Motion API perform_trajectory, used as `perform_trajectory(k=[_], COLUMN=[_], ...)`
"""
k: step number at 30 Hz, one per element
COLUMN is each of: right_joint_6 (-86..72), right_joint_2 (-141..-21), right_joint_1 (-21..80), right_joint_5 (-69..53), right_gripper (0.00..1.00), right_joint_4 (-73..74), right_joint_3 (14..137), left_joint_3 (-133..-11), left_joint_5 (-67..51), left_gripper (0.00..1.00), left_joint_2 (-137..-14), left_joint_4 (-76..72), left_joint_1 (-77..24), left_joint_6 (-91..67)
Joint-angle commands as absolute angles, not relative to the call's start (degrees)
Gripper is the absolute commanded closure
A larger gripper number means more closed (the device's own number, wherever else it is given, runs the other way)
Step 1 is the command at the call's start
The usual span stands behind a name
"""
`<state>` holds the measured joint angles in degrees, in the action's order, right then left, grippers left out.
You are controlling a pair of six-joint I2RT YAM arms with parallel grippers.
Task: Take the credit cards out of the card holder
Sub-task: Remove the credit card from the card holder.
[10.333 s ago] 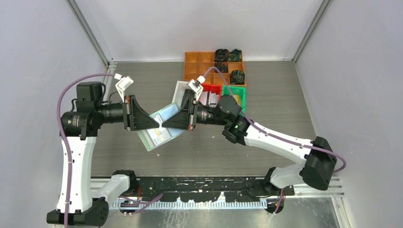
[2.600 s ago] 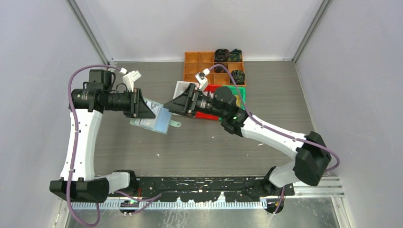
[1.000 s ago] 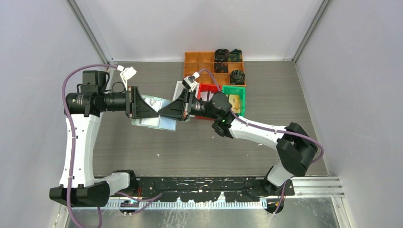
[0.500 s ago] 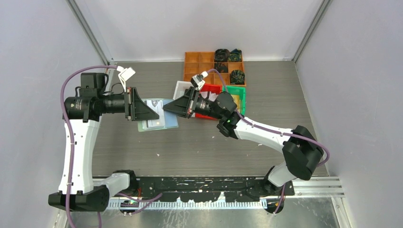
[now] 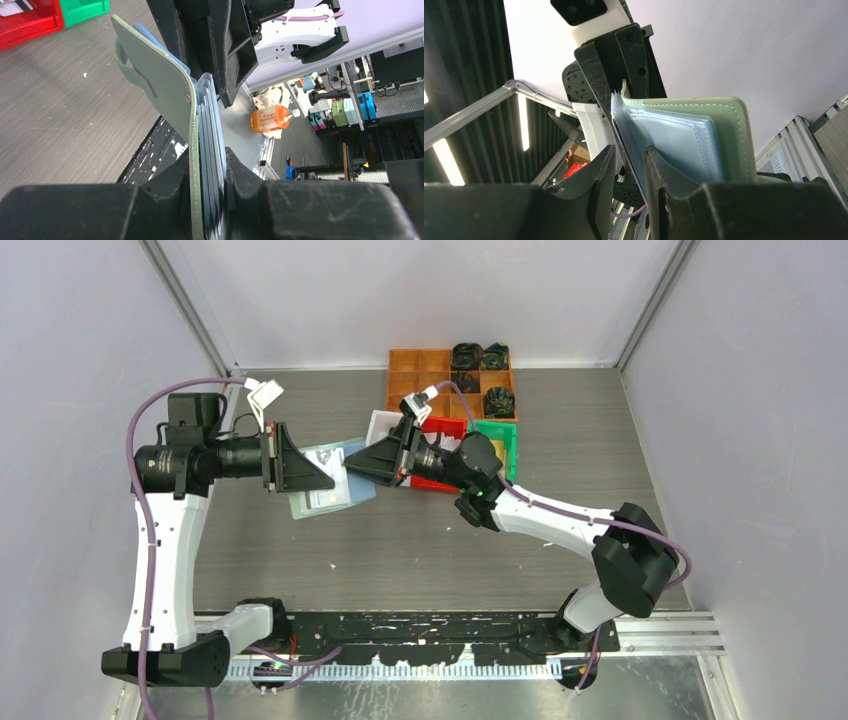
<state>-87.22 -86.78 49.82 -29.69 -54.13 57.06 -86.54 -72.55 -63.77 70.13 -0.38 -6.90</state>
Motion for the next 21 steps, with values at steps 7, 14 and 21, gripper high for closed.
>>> perform_trajectory(k=[7,14,21], right_joint_6=[-85.2,-82.19,-77.61], right_joint_2=[-87.35,-83.39,-78.79], right_joint_1=[51.33,50.02,49.08], right_joint_5=[-31.6,-30.32,-27.79], right_gripper=[0.78,0.98,0.99], right_joint_4=[-54.7,-52.08,-48.05], right_joint_3=[59.7,56.62,53.09], left_joint_3=[-88.42,-88.68,-88.69], left_joint_5=[-77.04,-76.05,-77.36], left_gripper=[0.84,0.81,0.72], left_joint_2=[-62.56,-62.88,-63.01], left_joint_4=[67.9,68.68,66.64], left_joint_1=[-0.88,-0.87,-0.79], left_joint_6=[-8.82,-8.88,-12.48])
